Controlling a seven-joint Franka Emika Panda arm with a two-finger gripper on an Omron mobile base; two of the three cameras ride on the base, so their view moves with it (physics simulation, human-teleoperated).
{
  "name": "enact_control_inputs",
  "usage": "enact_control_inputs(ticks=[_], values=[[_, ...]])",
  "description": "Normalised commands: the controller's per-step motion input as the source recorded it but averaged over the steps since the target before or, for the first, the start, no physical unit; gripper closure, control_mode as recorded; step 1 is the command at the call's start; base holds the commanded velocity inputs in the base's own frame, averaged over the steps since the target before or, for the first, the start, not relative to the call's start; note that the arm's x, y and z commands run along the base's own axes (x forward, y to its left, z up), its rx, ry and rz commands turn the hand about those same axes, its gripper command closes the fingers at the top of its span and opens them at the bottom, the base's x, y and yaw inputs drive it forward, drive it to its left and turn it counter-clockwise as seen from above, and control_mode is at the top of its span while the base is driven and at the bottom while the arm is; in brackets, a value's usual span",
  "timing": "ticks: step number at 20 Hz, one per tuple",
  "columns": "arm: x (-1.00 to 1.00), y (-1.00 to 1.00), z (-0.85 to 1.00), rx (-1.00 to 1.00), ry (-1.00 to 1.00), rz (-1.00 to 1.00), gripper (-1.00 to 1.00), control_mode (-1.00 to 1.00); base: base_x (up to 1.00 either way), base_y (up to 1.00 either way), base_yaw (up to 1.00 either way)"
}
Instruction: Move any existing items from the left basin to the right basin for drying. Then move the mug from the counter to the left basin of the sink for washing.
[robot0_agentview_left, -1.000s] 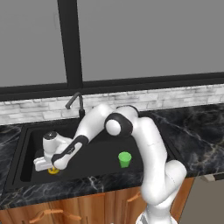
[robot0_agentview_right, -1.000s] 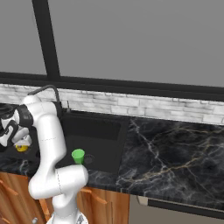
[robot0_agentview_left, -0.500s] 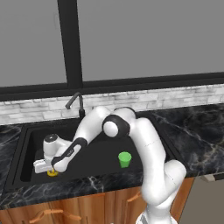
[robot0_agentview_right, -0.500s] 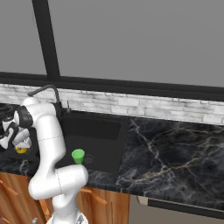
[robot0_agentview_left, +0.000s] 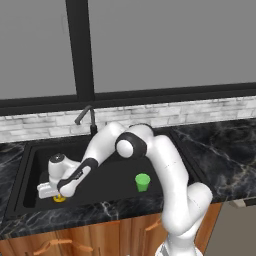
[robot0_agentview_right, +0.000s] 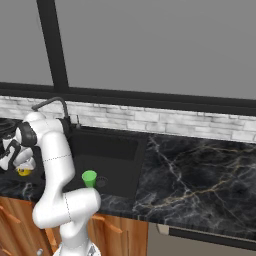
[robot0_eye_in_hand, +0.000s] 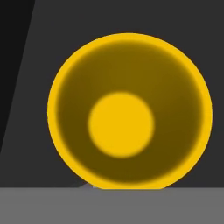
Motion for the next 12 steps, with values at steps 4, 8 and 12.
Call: enact_control_inputs(ticks=[4,8,12], values=[[0.00,0.00,-0.13,0.00,0.03,0.00,1.00,-1.00,0.00,0.00,0.00],[-0.01,0.00,-0.13,0.02,0.02,0.00,-1.00,-1.00,0.00,0.00,0.00],[-0.06,0.00,-0.01,0.04,0.00,0.00,-1.00,-1.00,0.00,0.00,0.00]])
